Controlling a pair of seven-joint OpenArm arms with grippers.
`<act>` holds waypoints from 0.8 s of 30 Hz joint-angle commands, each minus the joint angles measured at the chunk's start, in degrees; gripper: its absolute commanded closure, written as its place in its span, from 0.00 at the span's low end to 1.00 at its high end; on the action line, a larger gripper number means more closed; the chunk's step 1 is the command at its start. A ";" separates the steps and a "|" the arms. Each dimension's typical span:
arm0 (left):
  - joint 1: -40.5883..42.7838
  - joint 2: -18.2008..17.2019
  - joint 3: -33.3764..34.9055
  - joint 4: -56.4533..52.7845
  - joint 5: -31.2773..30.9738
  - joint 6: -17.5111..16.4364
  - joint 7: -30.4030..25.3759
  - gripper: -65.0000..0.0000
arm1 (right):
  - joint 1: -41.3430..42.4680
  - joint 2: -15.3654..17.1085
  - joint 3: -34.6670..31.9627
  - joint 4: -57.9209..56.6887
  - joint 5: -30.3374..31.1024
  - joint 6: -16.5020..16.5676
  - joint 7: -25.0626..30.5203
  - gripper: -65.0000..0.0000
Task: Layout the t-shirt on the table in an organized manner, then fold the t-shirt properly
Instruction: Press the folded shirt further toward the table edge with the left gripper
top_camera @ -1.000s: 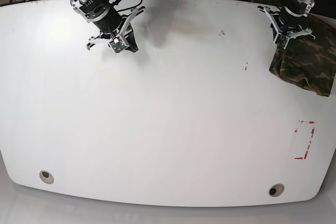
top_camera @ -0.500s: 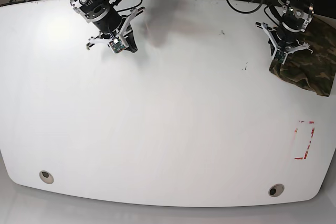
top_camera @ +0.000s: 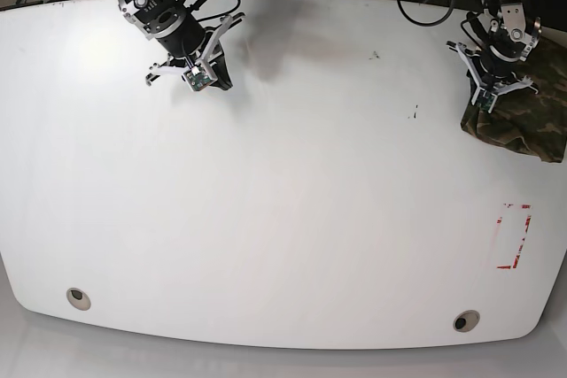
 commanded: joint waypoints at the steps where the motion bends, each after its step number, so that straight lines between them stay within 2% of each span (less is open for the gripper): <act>1: -0.20 -1.96 -2.55 -0.38 0.42 0.53 0.27 0.96 | 0.14 0.23 0.19 1.28 0.60 -0.08 1.43 1.00; 11: -2.05 -6.53 -4.84 -2.40 0.34 0.53 0.27 0.96 | -0.03 0.23 0.19 1.28 0.60 -0.08 1.43 1.00; 24: -3.63 -6.00 -5.98 -2.75 0.16 -0.27 0.18 0.96 | -0.03 0.23 0.10 1.36 0.60 -0.17 1.43 1.00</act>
